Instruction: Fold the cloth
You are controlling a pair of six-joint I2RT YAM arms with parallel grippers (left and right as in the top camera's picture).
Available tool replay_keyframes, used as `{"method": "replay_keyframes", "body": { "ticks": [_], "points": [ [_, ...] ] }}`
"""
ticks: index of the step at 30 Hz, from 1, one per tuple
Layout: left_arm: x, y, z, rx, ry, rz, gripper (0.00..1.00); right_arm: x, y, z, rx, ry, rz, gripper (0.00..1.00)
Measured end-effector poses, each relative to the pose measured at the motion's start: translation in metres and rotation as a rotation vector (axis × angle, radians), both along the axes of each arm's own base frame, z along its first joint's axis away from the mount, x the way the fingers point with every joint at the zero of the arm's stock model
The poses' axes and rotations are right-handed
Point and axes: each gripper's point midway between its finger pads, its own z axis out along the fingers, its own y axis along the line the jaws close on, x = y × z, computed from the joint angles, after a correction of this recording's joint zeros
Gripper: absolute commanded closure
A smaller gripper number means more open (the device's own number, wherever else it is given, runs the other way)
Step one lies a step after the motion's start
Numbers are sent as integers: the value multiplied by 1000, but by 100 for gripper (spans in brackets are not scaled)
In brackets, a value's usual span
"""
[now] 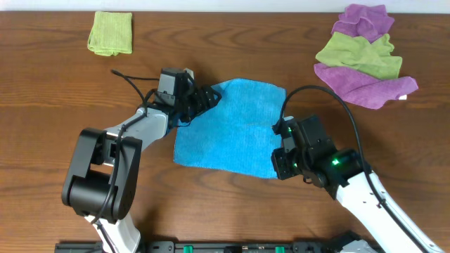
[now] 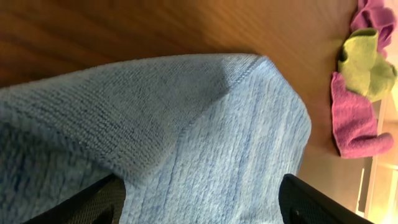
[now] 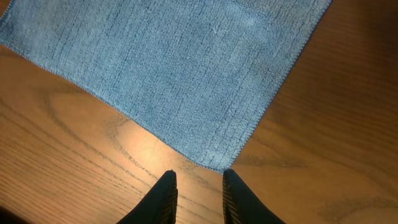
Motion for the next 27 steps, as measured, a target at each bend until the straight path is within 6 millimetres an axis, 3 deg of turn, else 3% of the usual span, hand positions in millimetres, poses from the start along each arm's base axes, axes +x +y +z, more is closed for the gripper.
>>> {"method": "replay_keyframes", "body": {
  "ticks": [8,11,14,17,27],
  "points": [
    [10,-4,-10,-41,-5,26,22,0,0,0,0,0,0,75],
    [18,-8,-5,-74,-39,34,25,0,0,0,0,0,0,75],
    [28,-11,6,-111,-87,43,36,0,0,0,0,0,0,74],
    [32,-11,10,-124,-102,54,37,0,0,0,0,0,0,74],
    [52,13,16,-121,-141,163,37,0,0,0,0,0,0,74]
  ]
}}
